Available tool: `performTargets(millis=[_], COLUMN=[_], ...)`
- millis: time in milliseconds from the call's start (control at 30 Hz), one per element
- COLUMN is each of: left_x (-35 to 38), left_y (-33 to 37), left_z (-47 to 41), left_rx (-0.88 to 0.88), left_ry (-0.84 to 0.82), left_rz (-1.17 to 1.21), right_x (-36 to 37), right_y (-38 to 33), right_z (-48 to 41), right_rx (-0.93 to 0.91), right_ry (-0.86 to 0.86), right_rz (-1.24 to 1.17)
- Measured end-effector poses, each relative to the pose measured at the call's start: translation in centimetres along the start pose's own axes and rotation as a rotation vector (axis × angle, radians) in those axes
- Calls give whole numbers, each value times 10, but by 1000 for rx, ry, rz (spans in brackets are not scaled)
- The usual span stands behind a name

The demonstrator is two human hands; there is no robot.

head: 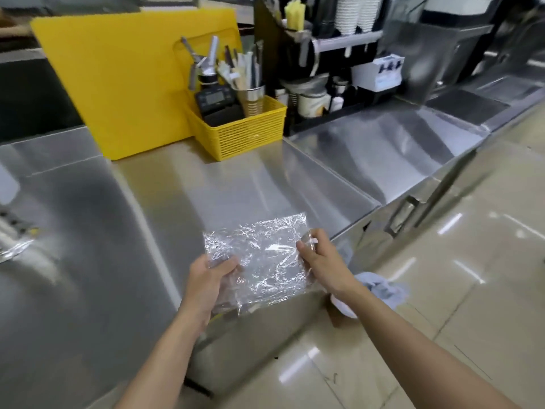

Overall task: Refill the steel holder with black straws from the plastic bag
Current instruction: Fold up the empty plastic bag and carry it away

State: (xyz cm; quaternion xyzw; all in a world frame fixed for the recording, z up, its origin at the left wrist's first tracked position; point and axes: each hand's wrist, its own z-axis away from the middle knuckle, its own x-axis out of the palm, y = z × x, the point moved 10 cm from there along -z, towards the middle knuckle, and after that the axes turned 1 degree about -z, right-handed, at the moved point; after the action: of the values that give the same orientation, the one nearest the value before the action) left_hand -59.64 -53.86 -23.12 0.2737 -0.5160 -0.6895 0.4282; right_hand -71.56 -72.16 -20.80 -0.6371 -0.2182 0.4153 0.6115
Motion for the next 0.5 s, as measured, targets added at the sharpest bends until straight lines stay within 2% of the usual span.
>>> performTargets(millis=[133,267,500], left_x=[104,198,301], left_y=[-9,-22,-48], left_z=[-9,-15,-13], left_rx=[0,-7,-48], left_ry=[-43,-93,-180], left_rz=[67,26,-63], right_x=[-97,-189,-280], right_y=[29,71,130], right_z=[-19,-19,-11], right_rx=[-2,64,158], right_ry=[71,164,219], right_rz=[-30,-87,-117])
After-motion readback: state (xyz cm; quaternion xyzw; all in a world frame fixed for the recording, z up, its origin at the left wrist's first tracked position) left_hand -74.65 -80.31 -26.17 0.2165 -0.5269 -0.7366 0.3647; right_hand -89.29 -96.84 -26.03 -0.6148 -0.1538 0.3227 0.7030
